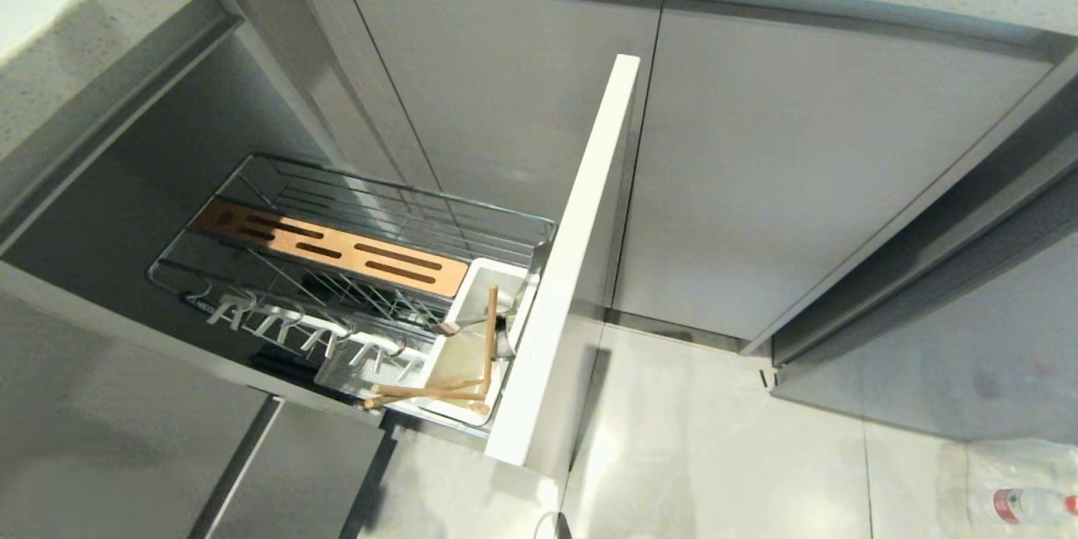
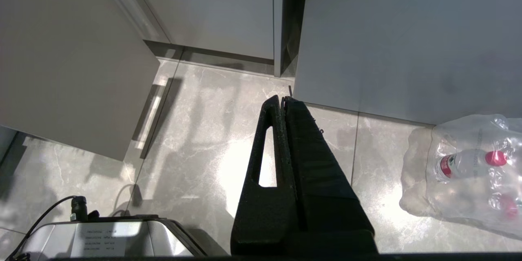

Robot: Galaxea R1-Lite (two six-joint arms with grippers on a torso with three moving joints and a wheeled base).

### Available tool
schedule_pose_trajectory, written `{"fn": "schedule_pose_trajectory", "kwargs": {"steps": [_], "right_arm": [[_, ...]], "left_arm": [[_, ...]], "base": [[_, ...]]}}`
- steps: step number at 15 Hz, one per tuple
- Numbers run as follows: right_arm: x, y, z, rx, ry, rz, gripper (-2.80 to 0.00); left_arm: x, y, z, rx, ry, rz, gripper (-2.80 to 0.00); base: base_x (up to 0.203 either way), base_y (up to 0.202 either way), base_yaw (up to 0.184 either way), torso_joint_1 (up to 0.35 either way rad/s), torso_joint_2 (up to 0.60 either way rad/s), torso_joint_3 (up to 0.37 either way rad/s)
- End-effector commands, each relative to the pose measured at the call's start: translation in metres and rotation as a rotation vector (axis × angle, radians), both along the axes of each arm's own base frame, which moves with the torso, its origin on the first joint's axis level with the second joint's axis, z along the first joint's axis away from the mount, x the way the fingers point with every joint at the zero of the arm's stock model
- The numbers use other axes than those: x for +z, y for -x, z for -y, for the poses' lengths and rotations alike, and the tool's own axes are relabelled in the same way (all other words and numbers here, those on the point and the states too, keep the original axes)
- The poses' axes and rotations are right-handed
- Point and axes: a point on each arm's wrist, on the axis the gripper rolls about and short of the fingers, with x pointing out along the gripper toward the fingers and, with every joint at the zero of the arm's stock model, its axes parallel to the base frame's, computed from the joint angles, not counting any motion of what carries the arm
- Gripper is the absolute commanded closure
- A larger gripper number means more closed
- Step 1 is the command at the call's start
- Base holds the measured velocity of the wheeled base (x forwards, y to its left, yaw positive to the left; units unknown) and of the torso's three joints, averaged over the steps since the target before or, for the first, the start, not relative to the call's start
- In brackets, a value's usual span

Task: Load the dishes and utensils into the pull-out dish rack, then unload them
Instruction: Take the chopsticks out of the cupboard

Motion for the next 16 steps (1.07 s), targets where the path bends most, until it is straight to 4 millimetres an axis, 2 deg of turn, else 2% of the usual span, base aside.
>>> {"fn": "schedule_pose_trajectory", "kwargs": {"steps": [1,6,9,11,16], "right_arm": [[0.000,0.000,0.000,0.000,0.000,-0.003,0.00],[0.000,0.000,0.000,0.000,0.000,-0.001,0.00],[0.000,0.000,0.000,0.000,0.000,-0.003,0.00],[0.000,0.000,0.000,0.000,0.000,-0.002,0.00],[0.000,0.000,0.000,0.000,0.000,-0.001,0.00]], "left_arm": [[0.000,0.005,0.004,0.150,0.008,0.011,0.00],[-0.004,0.003,0.019,0.635,0.120,0.033,0.00],[-0.016,-0.008,0.018,0.812,0.210,-0.008,0.00],[-0.025,-0.017,0.010,0.886,0.248,-0.047,0.00],[-0.014,-0.045,-0.020,0.888,0.283,-0.038,0.00]], "base": [[0.000,0.000,0.000,0.000,0.00,0.000],[0.000,0.000,0.000,0.000,0.00,0.000],[0.000,0.000,0.000,0.000,0.00,0.000],[0.000,0.000,0.000,0.000,0.00,0.000],[0.000,0.000,0.000,0.000,0.00,0.000]]}}
